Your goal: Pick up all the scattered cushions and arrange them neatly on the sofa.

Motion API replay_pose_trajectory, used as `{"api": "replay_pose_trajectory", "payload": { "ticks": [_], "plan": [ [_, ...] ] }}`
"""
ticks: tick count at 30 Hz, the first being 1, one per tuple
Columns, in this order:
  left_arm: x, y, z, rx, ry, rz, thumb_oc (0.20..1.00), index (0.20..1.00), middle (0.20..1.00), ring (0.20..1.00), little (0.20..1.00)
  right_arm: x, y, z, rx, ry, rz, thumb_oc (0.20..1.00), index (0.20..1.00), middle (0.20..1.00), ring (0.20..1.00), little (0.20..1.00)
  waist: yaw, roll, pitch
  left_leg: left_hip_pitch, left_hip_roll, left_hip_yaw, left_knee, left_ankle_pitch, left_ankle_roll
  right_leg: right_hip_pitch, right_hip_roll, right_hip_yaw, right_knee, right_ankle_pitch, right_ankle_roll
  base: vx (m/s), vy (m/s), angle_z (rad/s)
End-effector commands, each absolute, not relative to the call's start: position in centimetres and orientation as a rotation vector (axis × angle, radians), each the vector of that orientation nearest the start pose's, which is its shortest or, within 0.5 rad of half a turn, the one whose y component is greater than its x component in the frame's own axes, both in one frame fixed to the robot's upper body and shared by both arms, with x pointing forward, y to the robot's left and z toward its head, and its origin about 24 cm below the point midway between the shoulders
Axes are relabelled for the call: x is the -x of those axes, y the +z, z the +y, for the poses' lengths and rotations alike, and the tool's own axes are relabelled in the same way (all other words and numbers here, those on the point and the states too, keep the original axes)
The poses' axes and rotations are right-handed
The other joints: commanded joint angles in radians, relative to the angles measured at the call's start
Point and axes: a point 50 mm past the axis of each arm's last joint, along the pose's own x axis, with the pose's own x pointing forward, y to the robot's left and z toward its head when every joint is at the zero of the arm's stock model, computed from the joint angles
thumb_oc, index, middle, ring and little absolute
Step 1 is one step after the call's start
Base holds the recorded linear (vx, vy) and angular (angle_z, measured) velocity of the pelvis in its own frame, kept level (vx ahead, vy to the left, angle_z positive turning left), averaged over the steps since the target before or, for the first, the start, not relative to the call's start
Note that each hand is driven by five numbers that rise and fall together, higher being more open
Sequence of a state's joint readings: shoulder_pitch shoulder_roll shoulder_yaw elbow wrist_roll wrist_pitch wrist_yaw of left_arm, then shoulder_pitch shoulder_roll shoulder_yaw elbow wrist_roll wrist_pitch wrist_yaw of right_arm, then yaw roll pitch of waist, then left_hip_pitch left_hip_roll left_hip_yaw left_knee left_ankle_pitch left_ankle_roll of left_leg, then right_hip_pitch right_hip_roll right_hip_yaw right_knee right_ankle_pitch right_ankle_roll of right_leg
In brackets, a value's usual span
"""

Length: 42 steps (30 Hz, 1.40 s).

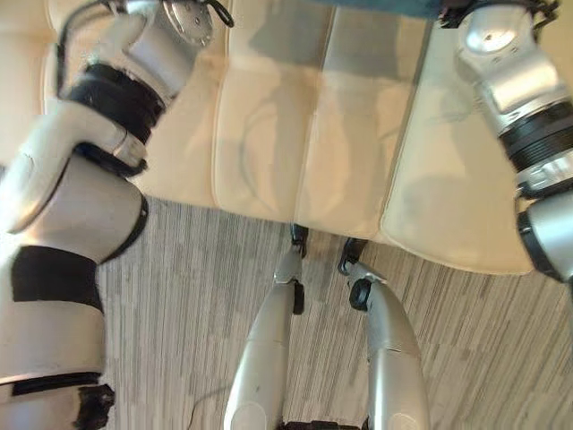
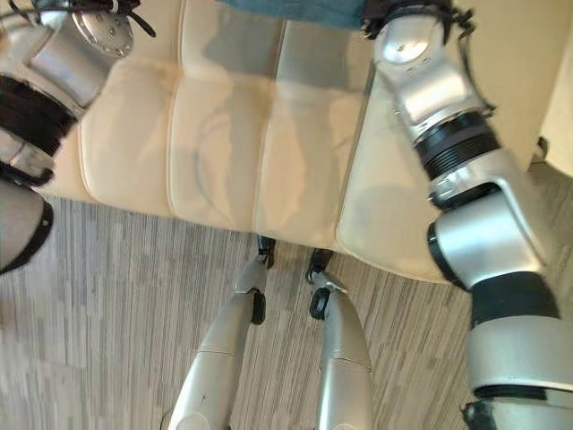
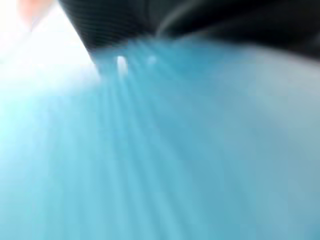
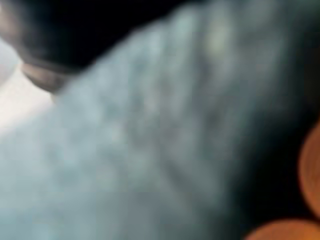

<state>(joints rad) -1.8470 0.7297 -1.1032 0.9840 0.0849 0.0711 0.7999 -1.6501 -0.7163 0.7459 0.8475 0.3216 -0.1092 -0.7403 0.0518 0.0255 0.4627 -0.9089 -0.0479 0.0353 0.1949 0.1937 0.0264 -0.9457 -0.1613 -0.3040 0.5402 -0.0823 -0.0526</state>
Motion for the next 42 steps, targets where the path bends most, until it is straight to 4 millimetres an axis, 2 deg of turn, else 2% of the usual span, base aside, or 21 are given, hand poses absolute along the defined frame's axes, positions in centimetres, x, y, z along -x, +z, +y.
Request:
{"api": "replay_pose_trajectory", "payload": {
  "ticks": [1, 5, 10, 11, 12, 13, 15, 16, 17, 19, 20, 21, 23, 27, 28, 29, 30, 32, 37, 39, 42],
  "plan": [
    [-31.9, 50.7, 17.6, -1.269, 1.049, -1.148, 1.000, 1.000, 1.000, 1.000, 1.000, -30.3, 50.2, -16.8, 0.452, -0.750, -1.318, 1.000, 1.000, 1.000, 1.000, 1.000, -0.006, 0.010, 0.007, -0.027, 0.007, -0.027, 0.135, -0.184, -0.074, 0.051, -0.030, 0.048, -0.104, -0.034, 0.135, 0.03, 0.034, 0.08],
    [-33.0, 48.9, 21.6, -1.339, 1.129, -0.956, 1.000, 1.000, 1.000, 1.000, 1.000, -32.0, 48.5, -18.9, 0.559, -0.860, -1.201, 1.000, 1.000, 1.000, 1.000, 1.000, -0.011, 0.011, 0.011, -0.030, 0.002, -0.025, 0.126, -0.178, -0.072, 0.051, -0.026, 0.050, -0.127, -0.025, 0.133, 0.01, 0.037, 0.01],
    [-34.4, 45.5, 25.9, -1.412, 1.094, -0.711, 1.000, 1.000, 1.000, 1.000, 1.000, -35.7, 44.3, -20.3, 0.604, -0.728, -0.934, 1.000, 1.000, 1.000, 1.000, 1.000, -0.018, -0.005, 0.012, 0.033, -0.001, -0.016, 0.098, -0.176, -0.072, 0.109, -0.010, 0.066, -0.174, -0.013, 0.126, 0.00, 0.011, -0.02],
    [-34.7, 44.5, 27.1, -1.404, 1.079, -0.650, 1.000, 1.000, 1.000, 1.000, 1.000, -36.7, 42.6, -20.7, 0.625, -0.684, -0.857, 1.000, 1.000, 1.000, 1.000, 1.000, -0.019, -0.011, 0.018, 0.064, 0.000, -0.013, 0.087, -0.178, -0.075, 0.141, -0.003, 0.069, -0.193, -0.009, 0.127, -0.02, 0.005, -0.09],
    [-34.7, 44.4, 27.1, -1.404, 1.079, -0.649, 1.000, 1.000, 1.000, 1.000, 1.000, -36.7, 42.6, -20.7, 0.626, -0.683, -0.856, 1.000, 1.000, 1.000, 1.000, 1.000, -0.020, -0.010, 0.017, 0.063, 0.000, -0.013, 0.084, -0.174, -0.074, 0.141, -0.003, 0.068, -0.197, -0.006, 0.127, -0.02, -0.003, -0.09],
    [-35.3, 42.4, 28.8, -1.345, 1.033, -0.553, 1.000, 1.000, 1.000, 1.000, 1.000, -38.1, 40.0, -20.9, 0.612, -0.597, -0.741, 1.000, 1.000, 1.000, 1.000, 1.000, -0.023, -0.019, 0.021, 0.119, 0.002, -0.007, 0.052, -0.168, -0.076, 0.195, 0.008, 0.069, -0.235, 0.005, 0.128, -0.01, -0.019, -0.08],
    [-35.8, 40.4, 29.5, -1.203, 0.965, -0.520, 1.000, 1.000, 1.000, 1.000, 1.000, -38.9, 37.3, -21.8, 0.583, -0.555, -0.643, 1.000, 1.000, 1.000, 1.000, 1.000, -0.026, -0.025, 0.020, 0.177, 0.002, -0.007, 0.020, -0.164, -0.076, 0.254, 0.014, 0.065, -0.275, 0.017, 0.130, 0.00, -0.021, -0.08],
    [-36.5, 37.6, 30.9, -0.995, 0.909, -0.439, 1.000, 1.000, 1.000, 1.000, 1.000, -39.5, 35.2, -21.6, 0.560, -0.507, -0.582, 1.000, 1.000, 1.000, 1.000, 1.000, -0.028, -0.036, 0.020, 0.214, 0.004, -0.005, 0.003, -0.163, -0.078, 0.293, 0.018, 0.067, -0.294, 0.020, 0.134, 0.00, 0.006, -0.11],
    [-36.6, 36.4, 31.3, -0.933, 0.892, -0.425, 1.000, 1.000, 1.000, 1.000, 1.000, -39.8, 33.5, -21.9, 0.520, -0.493, -0.541, 1.000, 1.000, 1.000, 1.000, 1.000, -0.034, -0.034, 0.014, 0.247, 0.003, -0.003, -0.015, -0.160, -0.076, 0.325, 0.021, 0.065, -0.312, 0.028, 0.134, 0.02, 0.015, -0.12],
    [-37.0, 30.9, 32.6, -0.608, 0.787, -0.352, 1.000, 1.000, 1.000, 1.000, 1.000, -40.1, 28.9, -21.5, 0.449, -0.411, -0.446, 1.000, 1.000, 1.000, 1.000, 1.000, -0.038, -0.038, 0.001, 0.325, 0.005, 0.000, -0.051, -0.159, -0.073, 0.400, 0.029, 0.065, -0.348, 0.037, 0.136, 0.04, 0.037, -0.15],
    [-36.7, 29.5, 33.0, -0.550, 0.751, -0.342, 1.000, 1.000, 1.000, 1.000, 1.000, -40.0, 27.4, -21.8, 0.428, -0.403, -0.415, 1.000, 1.000, 1.000, 1.000, 1.000, -0.037, -0.038, -0.004, 0.358, 0.006, 0.004, -0.061, -0.165, -0.072, 0.434, 0.033, 0.067, -0.361, 0.037, 0.137, 0.06, 0.047, -0.25],
    [-36.6, 26.0, 33.2, -0.392, 0.696, -0.300, 1.000, 1.000, 1.000, 1.000, 1.000, -39.7, 24.8, -21.6, 0.385, -0.366, -0.373, 1.000, 1.000, 1.000, 1.000, 1.000, -0.041, -0.040, -0.018, 0.406, 0.006, 0.006, -0.088, -0.162, -0.070, 0.479, 0.037, 0.066, -0.384, 0.046, 0.140, 0.07, 0.040, -0.25],
    [-35.7, 21.3, 33.8, -0.298, 0.659, -0.222, 1.000, 1.000, 1.000, 1.000, 1.000, -38.8, 20.6, -21.7, 0.292, -0.331, -0.293, 1.000, 1.000, 1.000, 1.000, 1.000, -0.050, -0.046, -0.046, 0.477, 0.008, 0.016, -0.126, -0.163, -0.064, 0.546, 0.047, 0.067, -0.423, 0.055, 0.146, 0.09, 0.057, -0.20],
    [-32.2, 9.9, 31.8, -0.131, 0.560, -0.006, 1.000, 1.000, 1.000, 1.000, 1.000, -35.3, 10.6, -21.1, 0.227, -0.232, -0.070, 1.000, 1.000, 1.000, 1.000, 1.000, -0.053, -0.057, -0.125, 0.636, 0.013, 0.043, -0.228, -0.160, -0.052, 0.682, 0.063, 0.076, -0.503, 0.079, 0.160, 0.12, 0.072, -0.20],
    [-31.3, 7.9, 31.0, -0.111, 0.537, 0.033, 1.000, 1.000, 1.000, 1.000, 1.000, -34.5, 8.9, -20.9, 0.220, -0.217, -0.025, 1.000, 1.000, 1.000, 1.000, 1.000, -0.055, -0.059, -0.144, 0.670, 0.013, 0.048, -0.256, -0.158, -0.050, 0.709, 0.066, 0.076, -0.523, 0.084, 0.164, 0.07, 0.043, -0.38],
    [-31.2, 7.8, 31.0, -0.111, 0.537, 0.035, 1.000, 1.000, 1.000, 1.000, 1.000, -34.4, 8.9, -20.9, 0.221, -0.217, -0.024, 1.000, 1.000, 1.000, 1.000, 1.000, -0.056, -0.058, -0.147, 0.669, 0.013, 0.048, -0.260, -0.155, -0.050, 0.709, 0.067, 0.076, -0.527, 0.088, 0.164, 0.05, 0.052, -0.25],
    [-30.1, 5.3, 29.7, -0.064, 0.509, 0.096, 1.000, 1.000, 1.000, 1.000, 1.000, -33.2, 6.7, -20.6, 0.195, -0.194, 0.035, 1.000, 1.000, 1.000, 1.000, 1.000, -0.058, -0.060, -0.167, 0.701, 0.014, 0.054, -0.282, -0.155, -0.048, 0.737, 0.069, 0.076, -0.547, 0.093, 0.168, 0.05, 0.089, -0.21],
    [-24.9, -1.7, 28.1, -0.024, 0.472, 0.335, 1.000, 1.000, 1.000, 1.000, 1.000, -28.9, 1.0, -21.8, 0.170, -0.212, 0.225, 1.000, 1.000, 1.000, 1.000, 1.000, -0.074, -0.066, -0.252, 0.782, 0.016, 0.082, -0.282, -0.187, -0.037, 0.829, 0.077, 0.087, -0.586, 0.099, 0.176, 0.02, 0.175, -0.16],
    [-20.0, -6.9, 26.1, -0.006, 0.415, 0.564, 1.000, 1.000, 1.000, 1.000, 1.000, -24.5, -3.2, -22.2, 0.156, -0.217, 0.386, 1.000, 1.000, 1.000, 1.000, 1.000, -0.095, -0.066, -0.303, 0.868, 0.025, 0.120, -0.282, -0.215, -0.030, 0.904, 0.082, 0.100, -0.581, 0.092, 0.185, -0.05, 0.090, -0.26],
    [-19.0, -7.7, 25.5, 0.019, 0.409, 0.597, 1.000, 1.000, 1.000, 1.000, 1.000, -23.5, -4.0, -22.2, 0.135, -0.226, 0.417, 1.000, 1.000, 1.000, 1.000, 1.000, -0.099, -0.064, -0.299, 0.884, 0.036, 0.127, -0.282, -0.210, -0.027, 0.901, 0.086, 0.126, -0.545, 0.087, 0.185, -0.12, 0.014, -0.26],
    [-18.6, -8.2, 25.0, 0.015, 0.392, 0.628, 1.000, 1.000, 1.000, 1.000, 1.000, -22.9, -4.8, -22.1, 0.131, -0.233, 0.451, 1.000, 1.000, 1.000, 1.000, 1.000, -0.100, -0.053, -0.290, 0.895, 0.050, 0.131, -0.282, -0.203, -0.022, 0.892, 0.093, 0.151, -0.425, 0.038, 0.179, -0.15, -0.017, -0.19]
  ]
}}
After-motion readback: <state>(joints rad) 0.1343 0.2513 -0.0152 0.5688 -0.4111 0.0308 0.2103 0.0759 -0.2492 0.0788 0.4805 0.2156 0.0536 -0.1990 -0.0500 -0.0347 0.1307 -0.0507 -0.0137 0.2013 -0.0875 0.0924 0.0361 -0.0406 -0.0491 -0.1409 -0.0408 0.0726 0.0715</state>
